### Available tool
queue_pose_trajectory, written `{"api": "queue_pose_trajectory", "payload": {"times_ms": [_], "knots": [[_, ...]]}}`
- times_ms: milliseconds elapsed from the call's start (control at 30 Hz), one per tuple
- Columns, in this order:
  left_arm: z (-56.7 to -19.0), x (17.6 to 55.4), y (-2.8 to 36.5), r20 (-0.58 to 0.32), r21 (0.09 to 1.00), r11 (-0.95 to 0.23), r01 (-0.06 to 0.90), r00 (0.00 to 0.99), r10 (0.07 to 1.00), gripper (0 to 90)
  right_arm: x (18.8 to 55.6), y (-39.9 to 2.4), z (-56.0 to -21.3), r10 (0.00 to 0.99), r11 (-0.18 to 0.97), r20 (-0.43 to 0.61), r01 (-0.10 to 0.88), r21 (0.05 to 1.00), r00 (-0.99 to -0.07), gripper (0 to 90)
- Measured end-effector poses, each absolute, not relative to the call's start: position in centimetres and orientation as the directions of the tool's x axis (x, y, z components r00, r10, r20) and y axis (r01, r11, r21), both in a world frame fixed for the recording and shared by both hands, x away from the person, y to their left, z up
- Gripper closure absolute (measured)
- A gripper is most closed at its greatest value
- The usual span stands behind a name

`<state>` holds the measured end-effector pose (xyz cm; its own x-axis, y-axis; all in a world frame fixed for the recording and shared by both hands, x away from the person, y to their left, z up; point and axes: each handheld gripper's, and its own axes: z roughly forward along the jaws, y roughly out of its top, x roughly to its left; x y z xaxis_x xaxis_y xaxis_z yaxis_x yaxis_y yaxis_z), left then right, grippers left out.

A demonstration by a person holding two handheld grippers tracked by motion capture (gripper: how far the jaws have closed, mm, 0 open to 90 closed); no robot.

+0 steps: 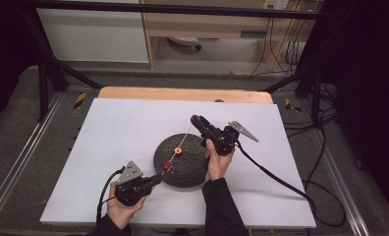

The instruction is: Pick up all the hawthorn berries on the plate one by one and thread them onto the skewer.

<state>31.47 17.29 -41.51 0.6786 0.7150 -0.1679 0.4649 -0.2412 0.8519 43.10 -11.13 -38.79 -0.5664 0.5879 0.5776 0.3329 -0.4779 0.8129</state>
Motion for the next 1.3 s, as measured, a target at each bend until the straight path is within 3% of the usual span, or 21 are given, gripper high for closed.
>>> {"api": "queue_pose_trajectory", "payload": {"times_ms": [1300], "knots": [[-40.7,32.2,14.8,-0.196,0.864,-0.17,0.473,0.629,0.752,88.4,42.5,-10.5,-39.4,0.548,-0.497,0.606,0.359,0.79,-0.577,63.3]]}}
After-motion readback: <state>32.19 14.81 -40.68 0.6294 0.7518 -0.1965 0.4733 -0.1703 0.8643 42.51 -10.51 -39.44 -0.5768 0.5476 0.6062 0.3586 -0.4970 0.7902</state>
